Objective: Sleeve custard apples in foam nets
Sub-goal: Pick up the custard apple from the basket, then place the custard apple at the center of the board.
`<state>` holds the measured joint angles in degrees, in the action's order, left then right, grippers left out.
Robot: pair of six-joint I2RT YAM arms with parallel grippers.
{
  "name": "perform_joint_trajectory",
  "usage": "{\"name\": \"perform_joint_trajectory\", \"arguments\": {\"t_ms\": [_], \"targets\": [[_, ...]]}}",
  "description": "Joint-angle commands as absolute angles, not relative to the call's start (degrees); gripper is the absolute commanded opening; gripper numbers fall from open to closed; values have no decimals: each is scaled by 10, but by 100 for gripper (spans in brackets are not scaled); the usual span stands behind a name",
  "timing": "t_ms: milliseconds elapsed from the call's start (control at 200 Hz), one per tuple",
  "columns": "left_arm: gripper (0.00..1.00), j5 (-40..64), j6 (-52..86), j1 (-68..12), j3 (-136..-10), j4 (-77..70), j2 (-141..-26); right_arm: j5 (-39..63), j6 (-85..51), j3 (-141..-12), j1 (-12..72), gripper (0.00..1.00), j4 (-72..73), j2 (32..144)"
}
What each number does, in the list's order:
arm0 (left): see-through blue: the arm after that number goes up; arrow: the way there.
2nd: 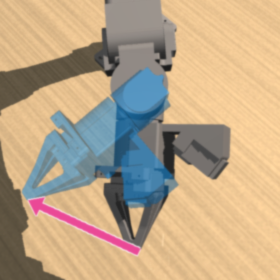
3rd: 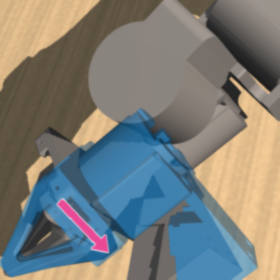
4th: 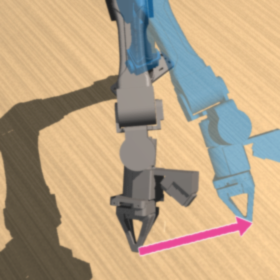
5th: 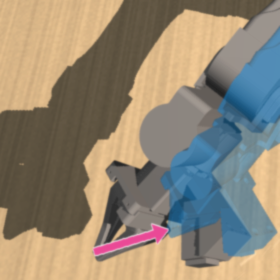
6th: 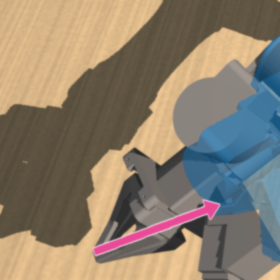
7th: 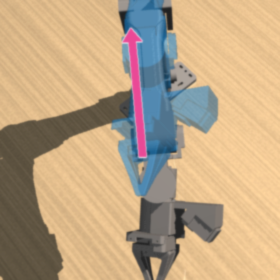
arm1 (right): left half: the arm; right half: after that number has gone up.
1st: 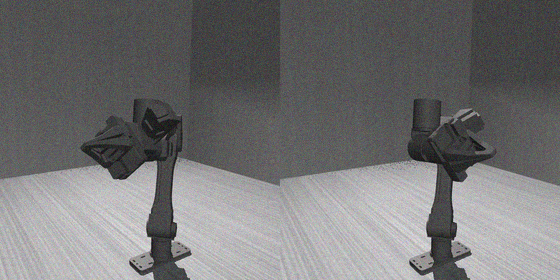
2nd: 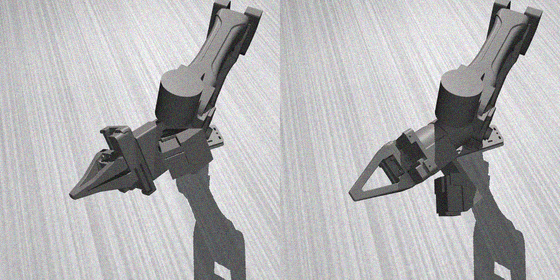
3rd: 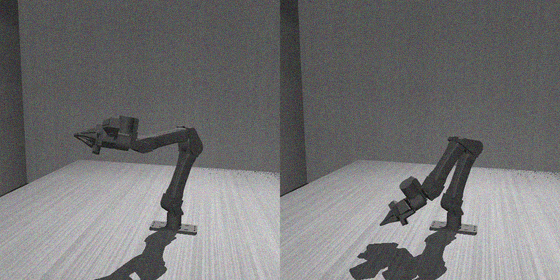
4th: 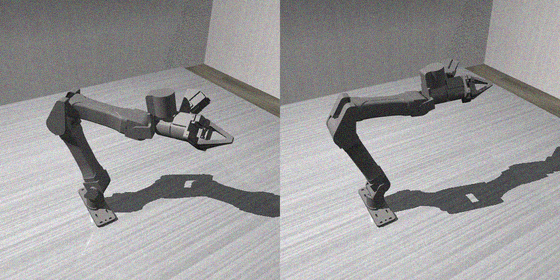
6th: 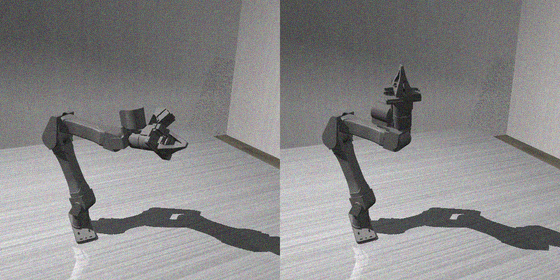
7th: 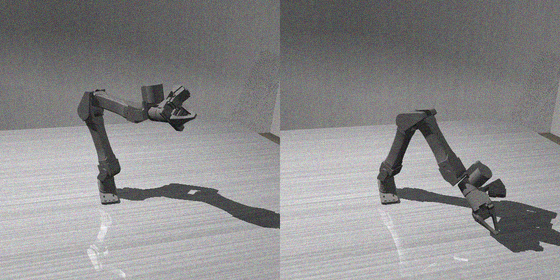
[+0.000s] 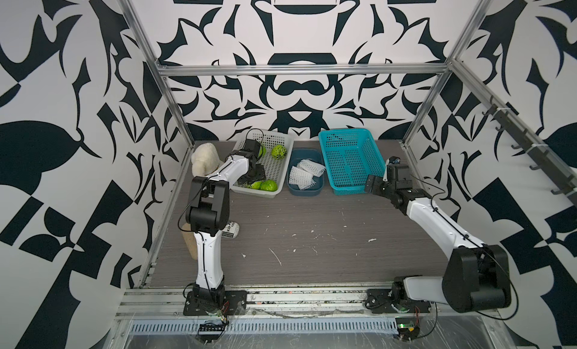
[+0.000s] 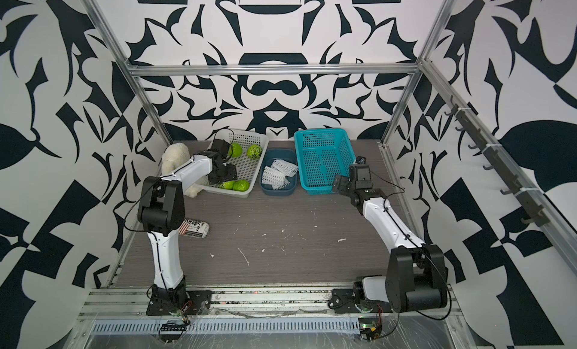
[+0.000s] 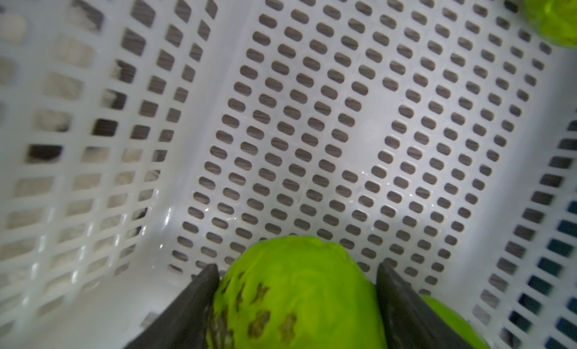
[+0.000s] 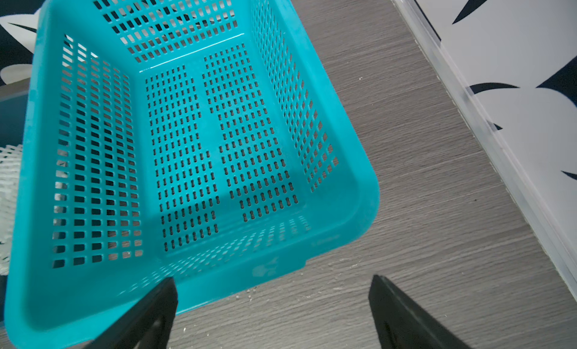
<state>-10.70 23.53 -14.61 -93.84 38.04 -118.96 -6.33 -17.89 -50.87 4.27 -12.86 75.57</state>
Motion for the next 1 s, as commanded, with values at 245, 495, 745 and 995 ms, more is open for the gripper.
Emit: {"name": "perform_joint_trajectory", "arguments": {"t_ms": [245,495,745,995], "targets": [[67,-87,237,-162,-905,382,-1040,-67,-183,-519,46,100,-137,719],[67,-49,271,-235,-835,358,-941,-54,-190,-511,46,100,-140,709],[67,-24,356,-390,-738,250,-911,-32,-207,-499,46,100,-140,700],[68,-100,387,-528,-693,180,-974,-6,-210,-493,46,100,-131,695]]}}
